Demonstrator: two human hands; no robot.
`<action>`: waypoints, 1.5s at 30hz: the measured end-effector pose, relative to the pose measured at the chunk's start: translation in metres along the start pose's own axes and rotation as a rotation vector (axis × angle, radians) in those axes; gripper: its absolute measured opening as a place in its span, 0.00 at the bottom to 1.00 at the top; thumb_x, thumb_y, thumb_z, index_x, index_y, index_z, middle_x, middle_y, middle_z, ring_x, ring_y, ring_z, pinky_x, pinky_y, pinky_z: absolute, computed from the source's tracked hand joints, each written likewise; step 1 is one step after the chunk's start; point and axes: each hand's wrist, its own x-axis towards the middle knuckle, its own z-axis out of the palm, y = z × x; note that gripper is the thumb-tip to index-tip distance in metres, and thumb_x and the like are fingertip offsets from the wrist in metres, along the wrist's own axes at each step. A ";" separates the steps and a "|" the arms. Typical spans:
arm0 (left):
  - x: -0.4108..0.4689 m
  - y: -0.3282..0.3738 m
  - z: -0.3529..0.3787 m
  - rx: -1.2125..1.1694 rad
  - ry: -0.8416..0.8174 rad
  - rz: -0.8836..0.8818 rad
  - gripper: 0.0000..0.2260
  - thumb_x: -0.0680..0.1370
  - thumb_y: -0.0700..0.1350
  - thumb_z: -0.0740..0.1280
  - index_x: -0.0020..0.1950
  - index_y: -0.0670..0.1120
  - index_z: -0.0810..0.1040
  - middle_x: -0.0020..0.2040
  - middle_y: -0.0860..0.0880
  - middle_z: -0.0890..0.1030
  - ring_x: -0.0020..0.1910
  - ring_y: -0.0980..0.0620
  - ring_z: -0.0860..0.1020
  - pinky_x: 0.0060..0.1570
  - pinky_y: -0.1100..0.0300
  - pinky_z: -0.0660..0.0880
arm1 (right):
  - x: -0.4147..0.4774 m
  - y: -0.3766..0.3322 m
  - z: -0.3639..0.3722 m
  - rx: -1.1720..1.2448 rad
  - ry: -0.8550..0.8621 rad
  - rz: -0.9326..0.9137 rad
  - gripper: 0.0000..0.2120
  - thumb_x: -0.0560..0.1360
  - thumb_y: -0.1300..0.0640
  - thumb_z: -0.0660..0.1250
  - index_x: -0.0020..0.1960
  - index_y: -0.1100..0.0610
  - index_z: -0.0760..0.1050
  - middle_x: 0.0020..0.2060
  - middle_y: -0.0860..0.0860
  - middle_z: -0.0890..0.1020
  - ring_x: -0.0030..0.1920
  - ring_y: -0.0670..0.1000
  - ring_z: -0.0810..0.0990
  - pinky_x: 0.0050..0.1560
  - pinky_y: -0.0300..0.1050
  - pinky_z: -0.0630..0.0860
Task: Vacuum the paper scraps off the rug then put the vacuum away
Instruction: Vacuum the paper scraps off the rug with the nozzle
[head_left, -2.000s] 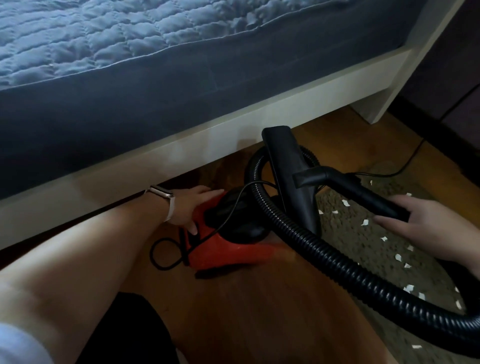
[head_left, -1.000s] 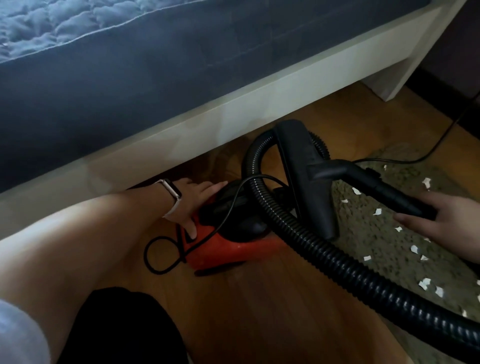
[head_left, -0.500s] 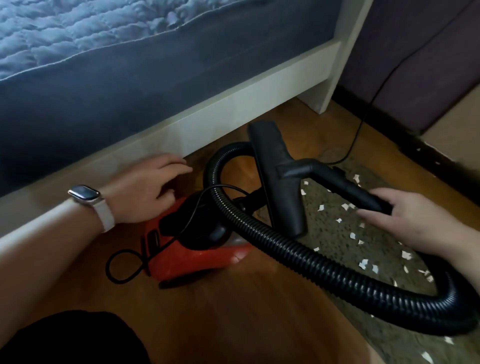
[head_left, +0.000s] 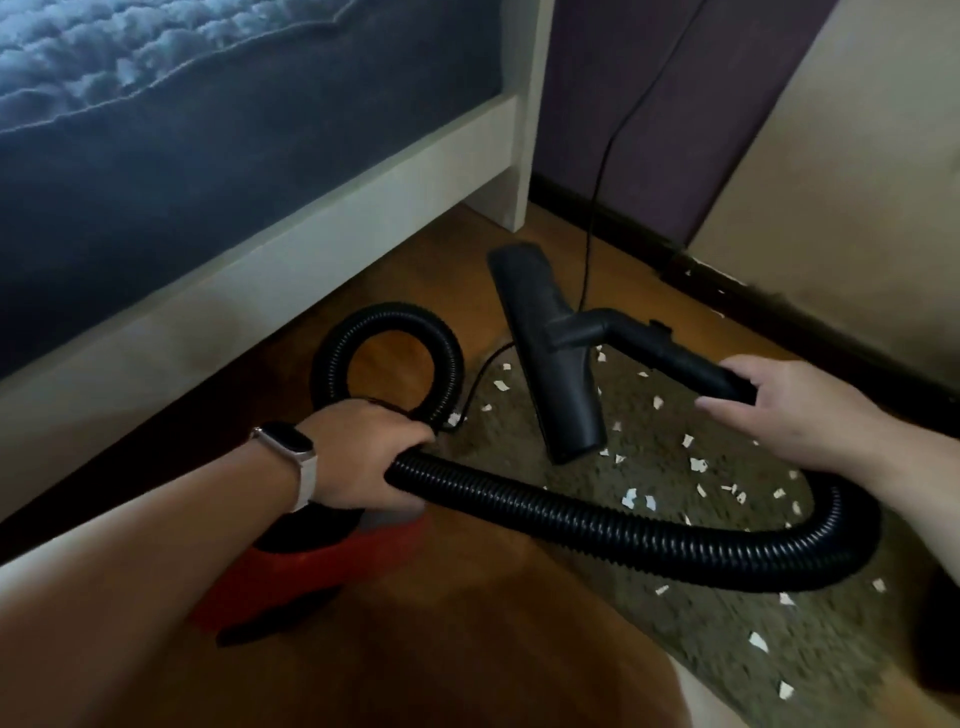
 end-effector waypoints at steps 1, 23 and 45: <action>0.000 -0.005 0.005 -0.015 0.058 0.018 0.14 0.74 0.62 0.68 0.52 0.54 0.76 0.43 0.58 0.78 0.42 0.59 0.76 0.44 0.56 0.76 | -0.001 0.010 0.001 -0.014 0.005 0.021 0.12 0.71 0.31 0.63 0.47 0.38 0.72 0.28 0.43 0.81 0.26 0.40 0.79 0.24 0.41 0.73; -0.067 -0.093 0.034 0.289 0.241 -0.195 0.21 0.57 0.36 0.83 0.48 0.39 0.83 0.47 0.39 0.81 0.48 0.36 0.81 0.51 0.40 0.78 | -0.014 0.086 0.024 -0.014 0.087 0.085 0.17 0.66 0.25 0.57 0.44 0.35 0.70 0.27 0.40 0.80 0.24 0.40 0.78 0.21 0.42 0.75; -0.020 -0.059 0.060 0.471 0.098 0.021 0.39 0.69 0.80 0.37 0.51 0.53 0.72 0.35 0.57 0.68 0.29 0.56 0.66 0.27 0.59 0.63 | 0.011 0.021 0.054 -0.130 -0.068 -0.032 0.08 0.77 0.39 0.66 0.47 0.43 0.73 0.31 0.44 0.79 0.29 0.42 0.78 0.24 0.37 0.65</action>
